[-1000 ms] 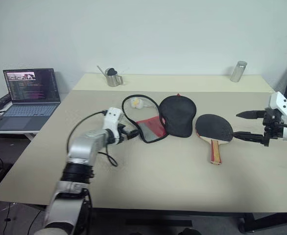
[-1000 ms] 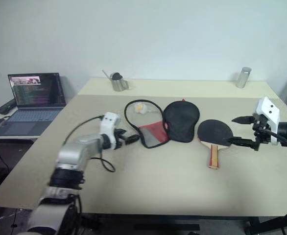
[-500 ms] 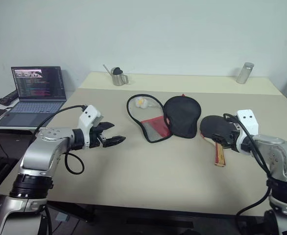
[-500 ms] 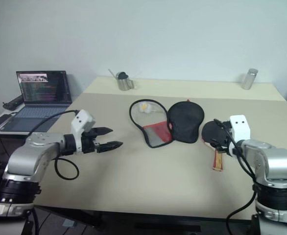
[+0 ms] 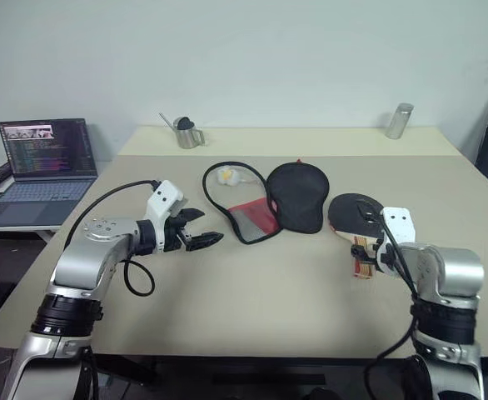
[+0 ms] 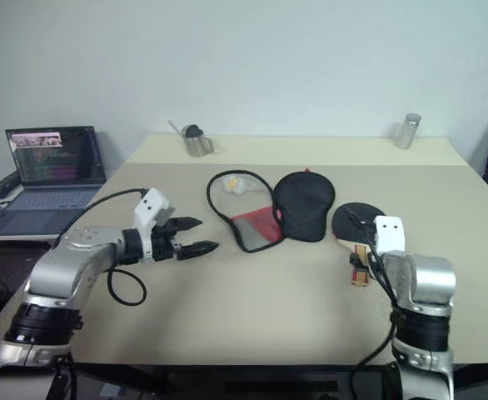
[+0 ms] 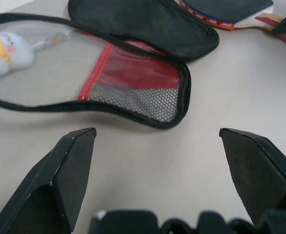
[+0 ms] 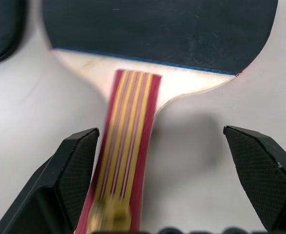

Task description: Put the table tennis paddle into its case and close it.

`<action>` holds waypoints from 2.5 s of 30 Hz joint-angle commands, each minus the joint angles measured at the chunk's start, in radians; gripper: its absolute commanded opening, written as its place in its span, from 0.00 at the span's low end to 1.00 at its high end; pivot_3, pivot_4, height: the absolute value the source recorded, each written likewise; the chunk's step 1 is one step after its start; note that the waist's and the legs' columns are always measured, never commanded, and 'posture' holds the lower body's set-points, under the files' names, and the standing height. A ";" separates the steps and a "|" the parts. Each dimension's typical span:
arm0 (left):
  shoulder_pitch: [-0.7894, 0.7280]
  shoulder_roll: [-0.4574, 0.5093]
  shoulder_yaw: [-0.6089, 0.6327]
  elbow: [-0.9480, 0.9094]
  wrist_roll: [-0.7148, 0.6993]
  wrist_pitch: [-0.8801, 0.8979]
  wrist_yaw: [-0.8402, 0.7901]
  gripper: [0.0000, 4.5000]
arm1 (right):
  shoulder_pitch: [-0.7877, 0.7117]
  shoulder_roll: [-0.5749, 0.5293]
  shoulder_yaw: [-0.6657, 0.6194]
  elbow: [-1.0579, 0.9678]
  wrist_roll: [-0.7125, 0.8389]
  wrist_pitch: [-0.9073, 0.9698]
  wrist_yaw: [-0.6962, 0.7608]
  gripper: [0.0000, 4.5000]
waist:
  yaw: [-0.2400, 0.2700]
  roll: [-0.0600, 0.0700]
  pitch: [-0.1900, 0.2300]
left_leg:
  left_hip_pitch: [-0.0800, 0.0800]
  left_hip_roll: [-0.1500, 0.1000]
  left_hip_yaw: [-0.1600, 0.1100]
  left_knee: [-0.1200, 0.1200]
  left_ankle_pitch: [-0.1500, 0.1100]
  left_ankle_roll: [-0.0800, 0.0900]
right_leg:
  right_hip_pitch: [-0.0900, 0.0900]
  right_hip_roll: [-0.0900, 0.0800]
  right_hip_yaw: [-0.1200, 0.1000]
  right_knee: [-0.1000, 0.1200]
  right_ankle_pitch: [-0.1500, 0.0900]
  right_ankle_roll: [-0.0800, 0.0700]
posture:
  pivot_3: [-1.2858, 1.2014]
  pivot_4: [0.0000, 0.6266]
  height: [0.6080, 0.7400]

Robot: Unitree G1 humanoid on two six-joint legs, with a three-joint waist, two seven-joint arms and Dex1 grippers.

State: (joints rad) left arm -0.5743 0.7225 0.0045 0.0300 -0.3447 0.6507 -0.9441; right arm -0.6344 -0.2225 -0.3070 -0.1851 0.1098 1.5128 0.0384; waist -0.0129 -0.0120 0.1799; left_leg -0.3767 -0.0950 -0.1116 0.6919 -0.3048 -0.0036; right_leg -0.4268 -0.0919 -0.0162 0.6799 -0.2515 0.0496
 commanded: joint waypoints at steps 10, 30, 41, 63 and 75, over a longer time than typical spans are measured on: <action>-0.001 0.018 0.041 -0.069 -0.017 0.022 0.043 0.99 | -0.084 0.116 -0.061 0.229 -0.037 -0.210 -0.142 0.80 | -0.024 -0.012 -0.007 | 0.015 0.001 0.005 -0.010 -0.001 0.003 | 0.007 0.002 0.007 -0.002 0.004 -0.001 | 0.52 0.24 1.00; 0.027 0.040 0.084 -0.086 -0.018 0.025 0.075 0.99 | -0.376 0.066 -0.063 0.388 -0.037 -0.350 -0.235 0.24 | -0.032 -0.006 -0.003 | 0.010 0.004 0.007 -0.015 0.003 -0.004 | -0.002 0.004 0.008 -0.002 0.006 -0.004 | 0.52 0.24 1.00; 0.054 0.030 0.090 -0.121 -0.025 0.040 0.100 0.99 | -0.764 0.198 -0.027 1.160 -0.024 -0.924 -0.220 0.24 | -0.054 -0.006 -0.003 | 0.000 0.005 0.010 -0.017 0.004 -0.005 | -0.014 0.004 0.009 -0.004 0.004 -0.005 | 0.52 0.24 1.00; 0.190 0.075 0.195 -0.342 -0.103 0.189 0.190 0.99 | -0.753 0.301 0.005 1.501 -0.034 -1.217 -0.235 0.24 | -0.071 -0.006 -0.003 | -0.005 0.005 0.006 -0.015 0.004 -0.005 | -0.016 0.004 0.007 -0.005 0.004 -0.005 | 0.52 0.24 1.00; 0.187 0.087 0.187 -0.349 -0.119 0.191 0.215 0.99 | -0.715 0.310 0.020 1.510 -0.036 -1.220 -0.252 0.24 | -0.072 -0.006 -0.003 | -0.005 0.005 0.006 -0.015 0.004 -0.005 | -0.016 0.004 0.007 -0.004 0.004 -0.005 | 0.52 0.24 1.00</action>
State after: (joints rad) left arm -0.3763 0.7898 0.1641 -0.2841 -0.4553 0.8451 -0.7317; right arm -1.3503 0.0848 -0.2937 1.3404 0.0789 0.3138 -0.2055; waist -0.0845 -0.0181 0.1769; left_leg -0.3812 -0.0904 -0.1052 0.6769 -0.3008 -0.0089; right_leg -0.4425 -0.0877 -0.0087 0.6759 -0.2472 0.0445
